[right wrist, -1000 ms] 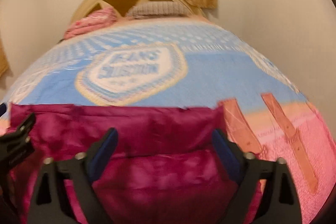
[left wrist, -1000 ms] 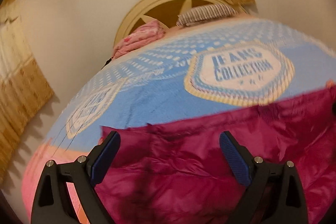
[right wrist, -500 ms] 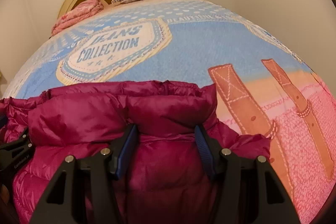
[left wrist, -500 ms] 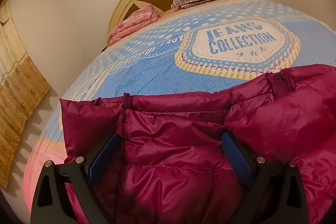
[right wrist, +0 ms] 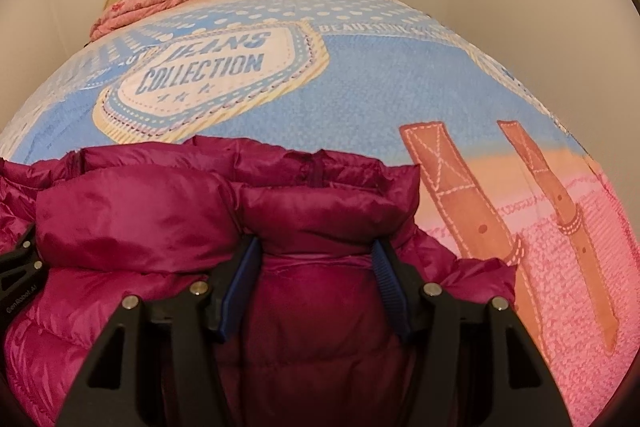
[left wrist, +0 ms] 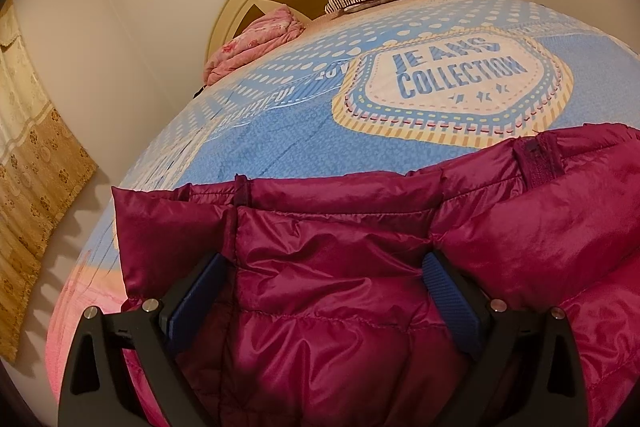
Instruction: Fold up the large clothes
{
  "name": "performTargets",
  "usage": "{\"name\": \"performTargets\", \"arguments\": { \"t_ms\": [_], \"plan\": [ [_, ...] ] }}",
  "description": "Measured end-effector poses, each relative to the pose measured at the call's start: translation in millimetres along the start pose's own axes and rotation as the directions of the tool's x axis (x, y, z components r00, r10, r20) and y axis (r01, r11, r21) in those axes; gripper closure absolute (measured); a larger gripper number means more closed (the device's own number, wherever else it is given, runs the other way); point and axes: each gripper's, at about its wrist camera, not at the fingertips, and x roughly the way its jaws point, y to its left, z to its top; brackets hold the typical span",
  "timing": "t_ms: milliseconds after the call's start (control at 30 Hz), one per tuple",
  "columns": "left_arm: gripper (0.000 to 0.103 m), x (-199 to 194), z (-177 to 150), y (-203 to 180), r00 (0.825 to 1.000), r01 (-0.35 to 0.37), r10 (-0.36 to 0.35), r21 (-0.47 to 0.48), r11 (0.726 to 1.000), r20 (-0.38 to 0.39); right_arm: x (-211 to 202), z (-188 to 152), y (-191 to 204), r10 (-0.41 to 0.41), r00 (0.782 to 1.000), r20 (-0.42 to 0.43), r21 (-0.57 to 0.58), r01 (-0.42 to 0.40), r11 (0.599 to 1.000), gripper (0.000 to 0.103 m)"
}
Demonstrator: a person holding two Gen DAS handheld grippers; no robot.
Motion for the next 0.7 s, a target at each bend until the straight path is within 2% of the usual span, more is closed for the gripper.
{"name": "performTargets", "arguments": {
  "t_ms": [133, 233, 300, 367, 400, 433, 500, 600, 700],
  "plan": [
    [0.004, -2, 3, 2, 1.000, 0.005, -0.005, 0.008, 1.000, -0.003, 0, 0, 4, -0.021, 1.000, -0.001, -0.016, 0.021, 1.000, 0.041],
    [0.004, -23, 1, 23, 1.000, 0.007, -0.007, -0.024, 1.000, 0.016, -5, 3, 1, 0.000, 1.000, -0.021, -0.023, -0.001, 1.000, 0.038],
    [0.004, -52, -9, 56, 0.999, 0.011, -0.008, -0.076, 0.997, 0.044, -25, 1, -4, 0.009, 1.000, -0.006, -0.017, -0.009, 1.000, 0.028],
    [0.004, -76, -25, 86, 0.998, 0.036, -0.030, -0.109, 0.993, 0.061, -52, -5, -2, 0.028, 0.998, 0.054, -0.024, -0.026, 0.999, 0.019],
    [0.004, -86, -37, 102, 0.998, 0.018, -0.010, -0.119, 0.993, 0.063, -68, -11, 1, 0.046, 0.995, 0.088, -0.042, -0.043, 0.998, 0.014],
    [0.004, -92, -50, 116, 0.998, -0.006, 0.014, -0.134, 0.991, 0.056, -85, -18, 6, 0.067, 0.990, 0.121, -0.063, -0.060, 0.996, 0.012],
    [0.004, -97, -75, 141, 1.000, -0.010, 0.014, -0.186, 0.982, 0.024, -111, -36, 20, 0.121, 0.979, 0.162, -0.099, -0.105, 0.989, 0.009],
    [0.004, -93, -108, 162, 0.999, -0.017, 0.005, -0.252, 0.968, -0.050, -129, -57, 42, 0.173, 0.970, 0.169, -0.141, -0.150, 0.979, 0.009],
    [0.004, -85, -133, 165, 0.994, -0.002, -0.032, -0.306, 0.952, -0.106, -134, -76, 63, 0.169, 0.970, 0.176, -0.182, -0.137, 0.974, 0.009]
  ]
}}
